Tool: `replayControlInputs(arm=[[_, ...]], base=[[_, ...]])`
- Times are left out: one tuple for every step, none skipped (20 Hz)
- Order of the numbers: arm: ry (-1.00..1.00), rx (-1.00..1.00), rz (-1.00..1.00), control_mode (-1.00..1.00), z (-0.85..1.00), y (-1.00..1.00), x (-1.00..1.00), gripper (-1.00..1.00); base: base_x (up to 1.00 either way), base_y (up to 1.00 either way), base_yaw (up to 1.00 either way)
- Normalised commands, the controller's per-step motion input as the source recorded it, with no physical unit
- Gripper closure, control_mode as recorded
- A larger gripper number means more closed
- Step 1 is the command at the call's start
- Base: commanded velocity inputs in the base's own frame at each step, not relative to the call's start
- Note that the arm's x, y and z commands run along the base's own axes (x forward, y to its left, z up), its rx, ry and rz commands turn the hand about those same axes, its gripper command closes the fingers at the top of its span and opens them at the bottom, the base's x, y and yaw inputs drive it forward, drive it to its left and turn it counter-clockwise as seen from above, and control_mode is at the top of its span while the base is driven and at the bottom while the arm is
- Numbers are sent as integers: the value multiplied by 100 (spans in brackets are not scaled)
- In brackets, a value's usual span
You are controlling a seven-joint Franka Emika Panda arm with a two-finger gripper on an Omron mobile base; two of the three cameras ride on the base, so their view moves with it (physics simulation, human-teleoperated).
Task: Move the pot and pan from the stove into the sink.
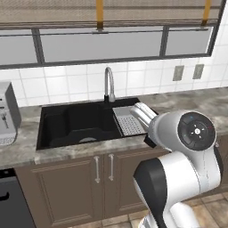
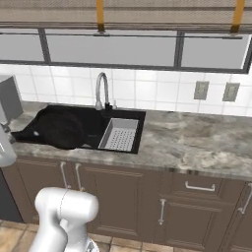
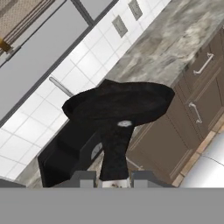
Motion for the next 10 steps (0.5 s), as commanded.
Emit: replayControlInputs(arm=[[0,0,0,100,0,0,0,100],[0,0,0,100,0,0,0,100],[0,0,0,100,0,0,0,100],[0,0,0,100,0,0,0,100],[0,0,0,100,0,0,0,100],[0,0,0,100,0,0,0,100],[0,0,0,100,0,0,0,100],[0,0,0,100,0,0,0,100],[0,0,0,100,0,0,0,100],[0,0,0,100,0,0,0,100]], base=[[20,48,-7],[20,62,-9],[20,69,-9],[19,74,-9],[18,73,-9],[16,70,-9],[17,71,-9],[16,69,-8],[16,68,-8],[14,65,-7]])
